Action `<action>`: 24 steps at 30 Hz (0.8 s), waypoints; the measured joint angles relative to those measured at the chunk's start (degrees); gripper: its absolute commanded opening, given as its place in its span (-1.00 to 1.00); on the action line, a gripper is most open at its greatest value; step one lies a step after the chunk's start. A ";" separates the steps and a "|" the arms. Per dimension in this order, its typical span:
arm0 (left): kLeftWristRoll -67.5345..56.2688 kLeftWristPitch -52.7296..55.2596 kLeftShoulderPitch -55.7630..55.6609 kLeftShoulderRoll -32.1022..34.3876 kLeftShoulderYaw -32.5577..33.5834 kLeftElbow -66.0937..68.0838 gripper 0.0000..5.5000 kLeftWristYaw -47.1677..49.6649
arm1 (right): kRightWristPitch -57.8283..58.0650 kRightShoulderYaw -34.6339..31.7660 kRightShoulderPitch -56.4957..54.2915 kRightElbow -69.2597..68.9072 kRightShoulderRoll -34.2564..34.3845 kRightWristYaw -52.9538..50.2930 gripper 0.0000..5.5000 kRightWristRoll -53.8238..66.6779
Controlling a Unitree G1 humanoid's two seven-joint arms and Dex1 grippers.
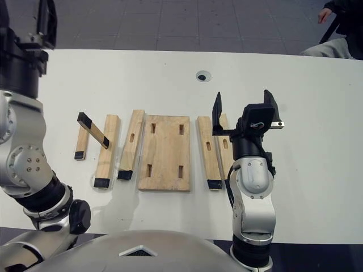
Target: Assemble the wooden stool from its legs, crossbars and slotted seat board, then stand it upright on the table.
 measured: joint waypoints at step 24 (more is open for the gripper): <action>-4.88 -2.51 8.67 -3.63 1.23 5.27 0.52 -0.30 | -0.08 -1.14 0.71 -1.05 0.64 0.10 1.00 0.14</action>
